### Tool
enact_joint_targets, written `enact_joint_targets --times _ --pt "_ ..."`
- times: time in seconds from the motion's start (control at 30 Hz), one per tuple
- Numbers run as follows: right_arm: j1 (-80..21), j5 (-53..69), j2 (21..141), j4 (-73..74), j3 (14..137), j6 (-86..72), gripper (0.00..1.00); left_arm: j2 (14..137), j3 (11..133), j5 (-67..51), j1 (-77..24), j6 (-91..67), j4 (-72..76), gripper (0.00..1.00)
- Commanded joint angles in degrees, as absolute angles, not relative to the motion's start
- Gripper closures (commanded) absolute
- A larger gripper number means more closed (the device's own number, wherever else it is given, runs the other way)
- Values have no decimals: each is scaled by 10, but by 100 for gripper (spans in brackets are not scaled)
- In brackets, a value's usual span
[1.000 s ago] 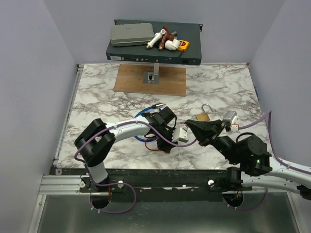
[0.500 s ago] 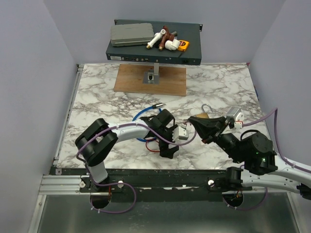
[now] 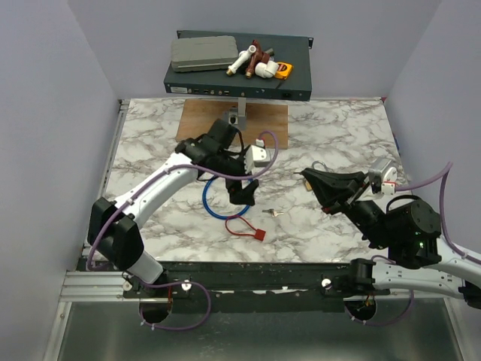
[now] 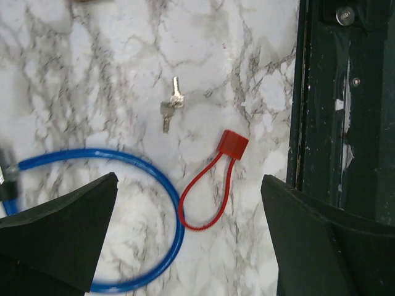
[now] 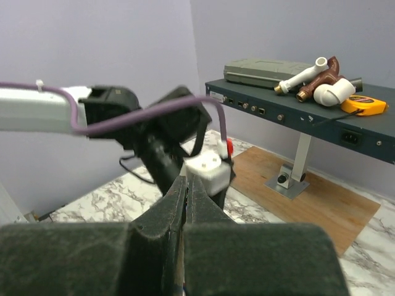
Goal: Unlock with the key
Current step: Place the lock at the center of the board.
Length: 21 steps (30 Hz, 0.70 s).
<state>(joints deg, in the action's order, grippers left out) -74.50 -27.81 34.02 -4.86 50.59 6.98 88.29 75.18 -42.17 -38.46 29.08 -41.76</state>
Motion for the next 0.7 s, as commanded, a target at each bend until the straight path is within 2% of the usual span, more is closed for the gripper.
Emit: enact_joint_targets --times 0.0,0.07,0.1,0.13,0.2,0.27,0.3,0.5,0.57,0.67 --pt "-742 -287 339 -44 511 73 99 865 870 -412 -326 324 -602 2" --pt "-743 -288 334 -46 508 69 99 804 894 -429 -312 336 -586 2" --pt "-742 -288 333 -45 507 69 99 761 855 -458 -300 321 -545 2" --pt "-743 -287 333 -46 506 70 99 730 792 -435 -296 271 -492 2" --pt "-742 -288 335 -47 503 72 99 726 721 -406 -298 255 -468 2" --pt "-742 -281 338 -47 500 65 99 759 697 -496 -300 377 -556 1" --pt "-742 -276 336 -48 497 60 99 764 675 -507 -311 388 -556 2" --pt "-743 -279 319 -63 466 39 99 599 364 -462 -399 326 -199 2" --pt "-742 -278 318 -63 458 35 99 585 344 -416 -464 334 -164 2" --pt "-743 -280 316 -71 448 34 99 618 339 -427 -478 318 -92 2"
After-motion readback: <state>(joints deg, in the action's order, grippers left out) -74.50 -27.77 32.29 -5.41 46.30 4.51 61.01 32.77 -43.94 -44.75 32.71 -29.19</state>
